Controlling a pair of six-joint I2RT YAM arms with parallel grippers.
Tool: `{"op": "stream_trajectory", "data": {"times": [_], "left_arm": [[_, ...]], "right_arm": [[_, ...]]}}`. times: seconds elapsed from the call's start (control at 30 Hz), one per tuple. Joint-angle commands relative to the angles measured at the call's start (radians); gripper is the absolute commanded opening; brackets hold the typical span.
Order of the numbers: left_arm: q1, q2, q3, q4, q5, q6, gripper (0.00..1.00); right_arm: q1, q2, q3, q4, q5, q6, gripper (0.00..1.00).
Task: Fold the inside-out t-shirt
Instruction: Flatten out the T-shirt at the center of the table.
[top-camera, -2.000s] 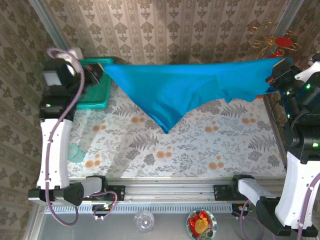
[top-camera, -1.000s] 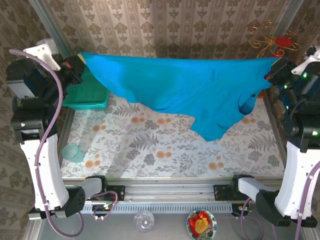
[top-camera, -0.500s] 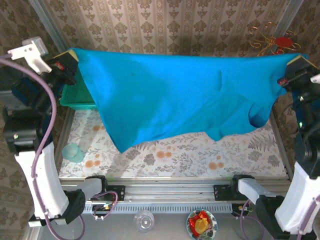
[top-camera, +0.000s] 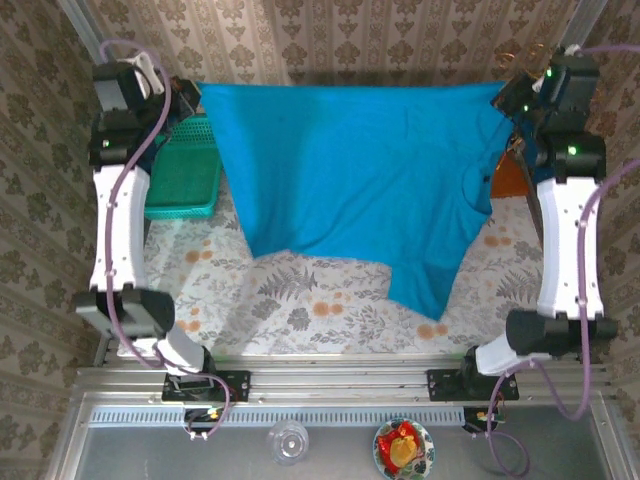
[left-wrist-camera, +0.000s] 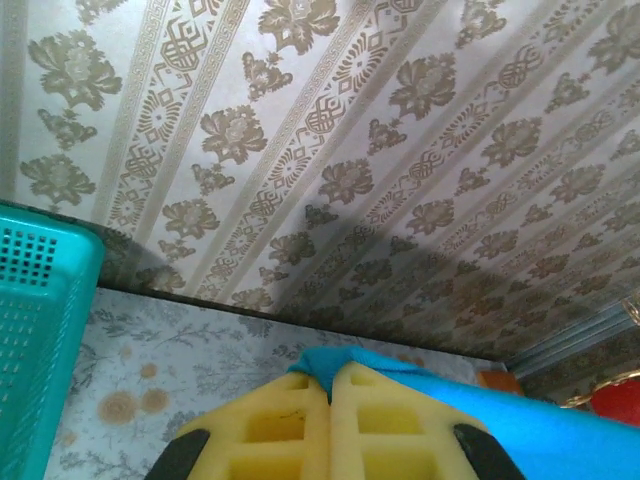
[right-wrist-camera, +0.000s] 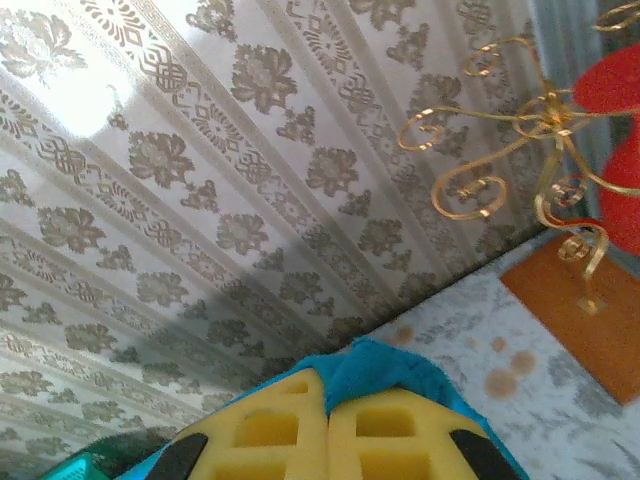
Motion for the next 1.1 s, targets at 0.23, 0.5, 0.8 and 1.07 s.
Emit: {"op": "stream_trajectory", "data": {"times": [0.23,0.5,0.8,1.07], "left_arm": [[0.035,0.132,0.472,-0.058,0.03,-0.062,0.0],[0.033,-0.174,-0.222,-0.01,0.05,-0.005,0.0],[-0.004,-0.296,-0.947,0.051,-0.001,0.063,0.0],[-0.077,-0.047,-1.002,0.03,-0.093,0.118,0.0]], "right_arm": [[-0.012,0.225,0.605,-0.132,-0.033,0.057,0.0],[-0.011,-0.047,-0.07,-0.117,-0.196,0.039,0.0],[0.011,-0.109,-0.741,-0.047,-0.26,0.019,0.0],[0.032,0.064,-0.857,-0.052,-0.11,-0.029,0.38]]}}
